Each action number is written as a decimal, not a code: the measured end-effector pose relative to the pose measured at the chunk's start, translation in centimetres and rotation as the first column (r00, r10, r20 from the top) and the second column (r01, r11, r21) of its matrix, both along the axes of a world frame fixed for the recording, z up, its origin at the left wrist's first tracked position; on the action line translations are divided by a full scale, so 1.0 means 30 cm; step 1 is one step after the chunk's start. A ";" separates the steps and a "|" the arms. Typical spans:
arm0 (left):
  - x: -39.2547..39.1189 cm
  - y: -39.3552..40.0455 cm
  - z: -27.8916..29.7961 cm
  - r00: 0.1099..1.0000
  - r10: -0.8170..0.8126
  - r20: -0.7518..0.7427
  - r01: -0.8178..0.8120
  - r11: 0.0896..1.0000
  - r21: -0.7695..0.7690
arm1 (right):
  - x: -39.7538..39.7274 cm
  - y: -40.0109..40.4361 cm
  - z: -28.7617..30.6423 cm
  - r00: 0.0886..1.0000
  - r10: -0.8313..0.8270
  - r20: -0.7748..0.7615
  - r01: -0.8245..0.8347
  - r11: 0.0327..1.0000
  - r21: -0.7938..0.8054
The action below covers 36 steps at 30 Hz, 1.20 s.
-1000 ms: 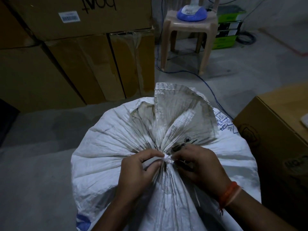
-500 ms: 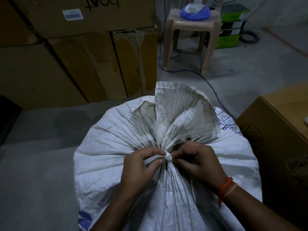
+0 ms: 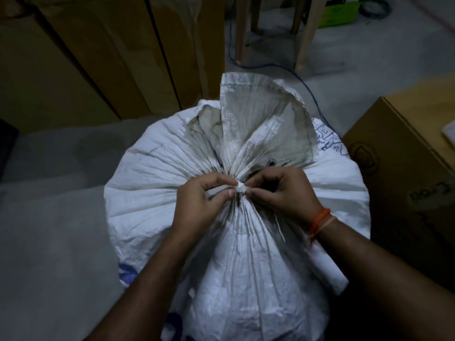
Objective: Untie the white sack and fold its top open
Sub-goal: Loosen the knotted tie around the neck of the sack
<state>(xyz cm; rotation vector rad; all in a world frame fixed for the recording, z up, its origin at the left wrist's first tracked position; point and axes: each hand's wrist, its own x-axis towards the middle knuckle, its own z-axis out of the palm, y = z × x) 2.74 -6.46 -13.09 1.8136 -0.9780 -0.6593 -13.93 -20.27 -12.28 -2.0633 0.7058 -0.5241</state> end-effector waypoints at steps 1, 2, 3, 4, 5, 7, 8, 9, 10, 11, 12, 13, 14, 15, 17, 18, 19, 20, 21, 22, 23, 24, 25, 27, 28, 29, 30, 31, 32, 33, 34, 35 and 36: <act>-0.001 0.000 0.002 1.000 -0.002 -0.004 0.002 1.000 0.006 | -0.004 -0.003 0.003 1.000 0.012 -0.007 -0.012 1.000 0.015; -0.002 0.001 0.004 1.000 -0.004 -0.007 0.004 1.000 0.012 | -0.010 -0.008 0.005 1.000 0.030 -0.010 -0.029 0.999 0.033; -0.003 0.003 0.007 1.000 -0.004 -0.010 0.004 1.000 0.018 | -0.018 -0.013 0.006 0.999 0.047 -0.012 -0.047 0.998 0.050; -0.004 0.003 0.009 1.000 -0.003 -0.018 0.003 1.000 0.022 | -0.027 -0.019 0.008 0.998 0.062 -0.016 -0.061 0.997 0.055; -0.003 0.003 0.010 1.000 -0.001 -0.030 0.002 1.000 0.025 | -0.034 -0.024 0.010 0.997 0.072 -0.024 -0.071 0.997 0.041; -0.002 0.004 0.011 0.999 0.000 -0.053 0.002 1.000 0.029 | -0.043 -0.027 0.014 0.996 0.082 -0.037 -0.083 0.996 -0.021; -0.002 0.004 0.011 0.998 0.000 -0.057 0.001 1.000 0.028 | -0.043 -0.024 0.015 0.996 0.082 -0.032 -0.083 0.995 -0.051; -0.002 0.003 0.011 0.998 0.002 -0.059 0.000 1.000 0.026 | -0.040 -0.021 0.014 0.997 0.079 -0.020 -0.080 0.994 -0.075; -0.001 0.003 0.010 0.998 0.004 -0.061 -0.003 1.000 0.024 | -0.035 -0.018 0.011 0.997 0.074 -0.007 -0.074 0.993 -0.090; -0.001 0.004 0.009 0.998 0.006 -0.064 -0.005 1.000 0.023 | -0.030 -0.016 0.008 0.998 0.069 0.004 -0.068 0.993 -0.093; 0.000 0.004 0.008 0.998 0.008 -0.064 -0.007 1.000 0.022 | -0.026 -0.014 0.004 0.998 0.063 0.011 -0.062 0.994 -0.087; 0.000 0.005 0.008 0.998 0.009 -0.060 -0.008 1.000 0.021 | -0.024 -0.013 0.000 0.998 0.056 0.016 -0.055 0.995 -0.078; 0.002 0.004 0.006 0.998 0.009 -0.056 -0.008 1.000 0.018 | -0.023 -0.012 -0.002 0.999 0.050 0.018 -0.048 0.996 -0.070; 0.003 0.004 0.004 0.999 0.008 -0.054 -0.007 1.000 0.016 | -0.023 -0.011 -0.004 0.999 0.045 0.019 -0.044 0.997 -0.065; 0.001 0.002 0.003 0.999 -0.007 -0.051 0.008 1.000 0.016 | -0.021 -0.007 -0.007 0.999 0.044 0.021 -0.043 0.997 -0.062; 0.000 0.001 0.002 0.999 -0.017 -0.041 0.017 1.000 0.016 | -0.019 -0.006 -0.009 0.999 0.045 0.019 -0.043 0.997 -0.064; -0.001 0.000 0.000 0.999 -0.025 -0.029 0.025 1.000 0.016 | -0.016 -0.004 -0.011 0.999 0.043 0.018 -0.042 0.997 -0.063; -0.001 0.000 -0.003 0.999 -0.027 -0.019 0.028 0.999 0.018 | -0.014 -0.003 -0.013 0.999 0.040 0.015 -0.039 0.998 -0.058; -0.001 0.000 -0.004 0.999 -0.028 -0.019 0.028 0.999 0.019 | -0.012 -0.003 -0.014 0.999 0.038 0.013 -0.037 0.998 -0.052; 0.000 0.001 -0.003 0.999 -0.026 -0.025 0.027 0.999 0.019 | -0.011 -0.002 -0.014 0.999 0.036 0.010 -0.035 0.998 -0.049; 0.000 0.001 -0.002 0.999 -0.025 -0.034 0.026 0.999 0.019 | -0.011 -0.001 -0.013 0.999 0.036 0.006 -0.035 0.998 -0.050; 0.001 0.001 0.000 0.999 -0.025 -0.041 0.026 0.999 0.019 | -0.012 -0.001 -0.010 0.999 0.040 0.001 -0.039 0.998 -0.052; 0.002 0.001 0.000 0.999 -0.025 -0.048 0.026 0.999 0.021 | -0.014 -0.002 -0.005 0.999 0.049 -0.004 -0.049 0.997 -0.053; 0.002 0.000 0.002 0.998 -0.026 -0.061 0.027 0.999 0.021 | -0.020 -0.006 0.009 0.997 0.080 -0.014 -0.081 0.995 -0.061; 0.003 0.000 0.002 0.997 -0.024 -0.068 0.026 0.999 0.021 | -0.024 -0.009 0.015 0.995 0.096 -0.017 -0.096 0.993 -0.066; 0.004 0.000 0.003 0.997 -0.022 -0.080 0.024 0.999 0.021 | -0.028 -0.012 0.020 0.994 0.106 -0.020 -0.108 0.992 -0.070; 0.005 0.000 0.005 0.995 -0.019 -0.093 0.021 1.000 0.023 | -0.031 -0.014 0.024 0.994 0.111 -0.022 -0.113 0.991 -0.076; 0.005 0.000 0.008 0.994 -0.018 -0.104 0.021 1.000 0.023 | -0.032 -0.015 0.025 0.994 0.110 -0.024 -0.112 0.990 -0.085; 0.005 0.001 0.012 0.994 -0.018 -0.110 0.021 1.000 0.023 | -0.032 -0.016 0.024 0.994 0.107 -0.024 -0.109 0.989 -0.095; 0.004 0.000 0.015 0.993 -0.018 -0.114 0.021 0.999 0.024 | -0.030 -0.016 0.022 0.994 0.104 -0.023 -0.105 0.989 -0.100; 0.003 0.000 0.018 0.993 -0.018 -0.119 0.021 0.999 0.026 | -0.029 -0.018 0.019 0.995 0.100 -0.021 -0.102 0.990 -0.101; 0.003 -0.001 0.019 0.992 -0.017 -0.124 0.021 0.999 0.028 | -0.028 -0.019 0.017 0.995 0.099 -0.020 -0.100 0.990 -0.098; 0.003 -0.001 0.021 0.992 -0.016 -0.126 0.020 0.999 0.028 | -0.027 -0.021 0.016 0.995 0.099 -0.020 -0.100 0.991 -0.094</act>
